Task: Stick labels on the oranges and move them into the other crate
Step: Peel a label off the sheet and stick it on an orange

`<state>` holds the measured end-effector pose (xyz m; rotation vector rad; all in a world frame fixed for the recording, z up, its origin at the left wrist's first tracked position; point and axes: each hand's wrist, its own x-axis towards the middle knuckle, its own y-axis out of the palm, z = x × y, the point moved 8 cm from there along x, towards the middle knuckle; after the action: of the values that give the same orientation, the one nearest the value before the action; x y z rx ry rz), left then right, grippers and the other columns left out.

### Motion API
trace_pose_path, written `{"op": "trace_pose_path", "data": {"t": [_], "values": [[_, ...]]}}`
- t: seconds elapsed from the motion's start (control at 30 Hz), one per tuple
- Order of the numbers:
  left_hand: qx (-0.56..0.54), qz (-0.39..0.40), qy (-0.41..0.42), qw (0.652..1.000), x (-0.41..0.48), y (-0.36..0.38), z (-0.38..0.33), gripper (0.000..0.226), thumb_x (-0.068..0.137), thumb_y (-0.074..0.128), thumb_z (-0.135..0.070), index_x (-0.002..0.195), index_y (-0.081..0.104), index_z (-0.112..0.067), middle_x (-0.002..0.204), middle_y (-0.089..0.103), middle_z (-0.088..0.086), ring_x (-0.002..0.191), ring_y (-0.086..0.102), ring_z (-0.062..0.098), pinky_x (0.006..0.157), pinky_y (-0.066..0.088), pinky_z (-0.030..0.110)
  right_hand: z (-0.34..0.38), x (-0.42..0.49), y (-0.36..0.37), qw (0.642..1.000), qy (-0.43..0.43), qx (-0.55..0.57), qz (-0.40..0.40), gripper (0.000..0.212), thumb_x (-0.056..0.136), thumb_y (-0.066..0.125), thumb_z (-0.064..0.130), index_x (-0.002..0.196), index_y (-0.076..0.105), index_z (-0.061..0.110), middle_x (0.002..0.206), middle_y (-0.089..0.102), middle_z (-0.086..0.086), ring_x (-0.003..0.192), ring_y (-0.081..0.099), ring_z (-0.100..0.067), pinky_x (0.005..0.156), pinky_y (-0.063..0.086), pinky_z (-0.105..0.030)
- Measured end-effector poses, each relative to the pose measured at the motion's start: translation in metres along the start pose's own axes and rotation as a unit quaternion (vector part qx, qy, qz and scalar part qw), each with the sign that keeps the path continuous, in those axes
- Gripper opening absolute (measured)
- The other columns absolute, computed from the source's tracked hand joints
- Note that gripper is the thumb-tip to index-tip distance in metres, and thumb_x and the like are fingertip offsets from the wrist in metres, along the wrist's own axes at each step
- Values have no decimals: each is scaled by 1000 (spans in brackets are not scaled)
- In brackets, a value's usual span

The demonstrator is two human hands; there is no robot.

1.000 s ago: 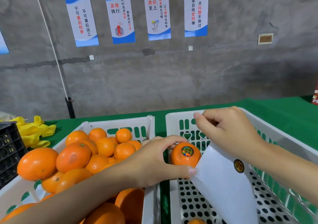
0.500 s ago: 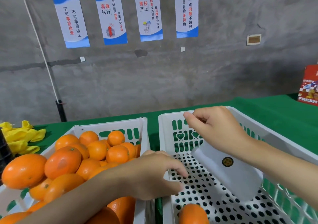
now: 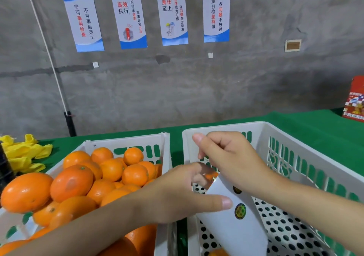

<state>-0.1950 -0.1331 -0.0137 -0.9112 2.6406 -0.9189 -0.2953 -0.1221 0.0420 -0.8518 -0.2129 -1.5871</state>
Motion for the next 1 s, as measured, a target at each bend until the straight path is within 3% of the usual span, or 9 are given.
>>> {"op": "trace_pose_path", "data": {"t": [0.07,0.13,0.2,0.3,0.37,0.5,0.77,0.93,1.0], "values": [[-22,9,28,999,0,2,-3,38,89,68,-47,111,72,-17,106,76,2,105,70,17,98,54,47,1,2,-3,1000,1,6,-17,48,98,52,45,65,63,13,47,39,9,47,37,-2,51,33,-12],[-38,-11,53,998,0,2,-5,30,95,62,-40,97,74,-13,95,76,8,92,71,19,86,58,41,2,2,-8,998,1,-21,-53,43,98,47,50,70,63,21,53,45,11,53,43,-2,56,35,-17],[-70,-90,63,991,1,-10,-7,27,98,60,-34,90,72,-11,84,74,10,77,69,14,69,55,31,7,1,-14,987,-27,-115,-110,34,98,42,48,86,65,26,79,59,17,81,54,-2,74,40,-20],[-140,-228,63,962,-2,-39,-1,23,103,54,-19,94,73,-10,83,77,8,73,73,18,63,56,30,11,-2,-13,959,-55,-260,-98,34,93,44,46,118,60,28,118,52,15,118,40,-8,99,30,-29],[-137,-262,62,953,-6,-50,2,24,104,50,-19,103,74,-15,95,78,4,88,74,20,74,57,31,7,-5,-9,954,-67,-286,-57,31,92,50,42,116,62,27,116,52,14,116,41,-9,100,32,-32],[-166,-264,43,949,-8,-52,8,27,105,47,-17,108,73,-19,98,78,-2,88,73,9,70,53,18,6,-9,-1,952,-100,-288,4,20,92,64,37,108,68,27,106,58,16,106,50,-9,94,40,-35],[-196,-236,45,951,-6,-51,9,43,95,46,10,114,70,-19,106,78,1,99,73,18,77,57,24,14,-6,-11,949,-120,-288,-32,22,85,74,33,104,74,22,91,57,21,97,56,-14,90,45,-38],[-145,-245,54,957,-8,-51,4,49,94,44,13,102,74,-24,97,78,-5,93,73,9,72,55,18,15,-8,-9,961,-135,-240,-17,22,89,69,34,107,76,22,90,61,22,92,61,-7,85,50,-36],[-121,-265,50,955,-9,-53,5,49,95,44,10,95,77,-26,93,78,-1,92,72,20,78,59,31,13,-8,-9,971,-126,-202,-14,19,92,66,33,106,75,24,89,64,23,90,62,-6,79,50,-27]]}}
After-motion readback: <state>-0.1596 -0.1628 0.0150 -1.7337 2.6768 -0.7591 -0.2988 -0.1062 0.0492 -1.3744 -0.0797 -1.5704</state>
